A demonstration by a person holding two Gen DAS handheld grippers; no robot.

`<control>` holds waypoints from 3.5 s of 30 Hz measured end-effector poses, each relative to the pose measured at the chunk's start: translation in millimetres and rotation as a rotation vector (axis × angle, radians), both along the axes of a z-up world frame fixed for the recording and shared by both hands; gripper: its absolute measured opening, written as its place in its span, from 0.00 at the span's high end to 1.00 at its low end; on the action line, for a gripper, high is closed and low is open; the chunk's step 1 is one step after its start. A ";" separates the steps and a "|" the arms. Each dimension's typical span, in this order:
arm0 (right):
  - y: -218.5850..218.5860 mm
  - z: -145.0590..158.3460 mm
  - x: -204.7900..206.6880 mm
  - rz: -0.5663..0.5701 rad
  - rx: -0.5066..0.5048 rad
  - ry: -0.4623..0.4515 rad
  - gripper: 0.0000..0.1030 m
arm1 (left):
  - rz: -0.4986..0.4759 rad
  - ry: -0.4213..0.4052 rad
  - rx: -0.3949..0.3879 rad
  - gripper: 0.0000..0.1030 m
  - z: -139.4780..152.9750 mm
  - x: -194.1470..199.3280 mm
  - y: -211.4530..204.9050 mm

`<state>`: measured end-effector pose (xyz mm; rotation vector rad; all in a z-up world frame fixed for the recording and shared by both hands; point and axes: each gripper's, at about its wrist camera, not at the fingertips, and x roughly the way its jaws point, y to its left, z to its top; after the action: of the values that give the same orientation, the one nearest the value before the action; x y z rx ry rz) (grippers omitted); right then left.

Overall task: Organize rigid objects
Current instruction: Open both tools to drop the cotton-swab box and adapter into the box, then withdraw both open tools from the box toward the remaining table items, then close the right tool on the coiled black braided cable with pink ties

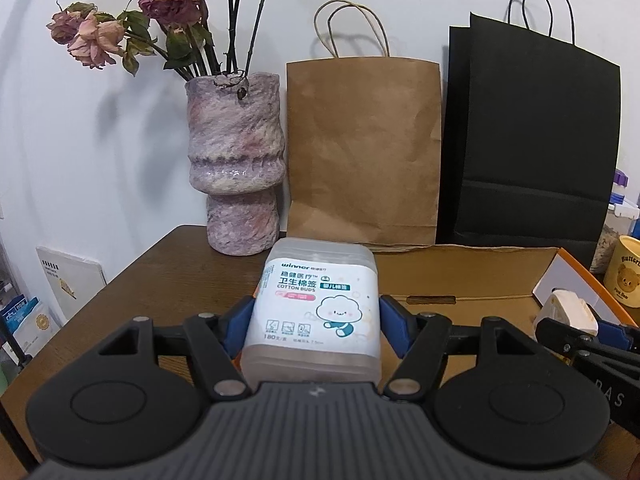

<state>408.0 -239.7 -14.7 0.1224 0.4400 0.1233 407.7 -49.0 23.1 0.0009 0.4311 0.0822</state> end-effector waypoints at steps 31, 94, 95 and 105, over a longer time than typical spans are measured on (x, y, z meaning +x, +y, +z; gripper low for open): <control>-0.7 10.1 -20.3 -0.034 0.006 -0.072 0.00 | 0.003 -0.062 -0.064 0.00 9.7 -22.9 8.7; 17.6 -21.0 -167.2 0.094 -0.108 0.141 0.00 | -0.019 0.057 -0.007 0.00 -25.0 -179.9 60.7; 19.0 -21.7 -163.9 0.093 -0.107 0.151 0.00 | -0.022 0.057 -0.008 0.00 -24.8 -180.4 60.6; 28.6 -34.4 -139.4 0.104 -0.104 0.248 0.00 | -0.056 0.067 -0.001 0.00 -25.0 -183.2 55.0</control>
<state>268.5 -211.1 -49.1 0.0121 0.6990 0.1881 224.4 5.9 -1.9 0.0143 0.4981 0.0272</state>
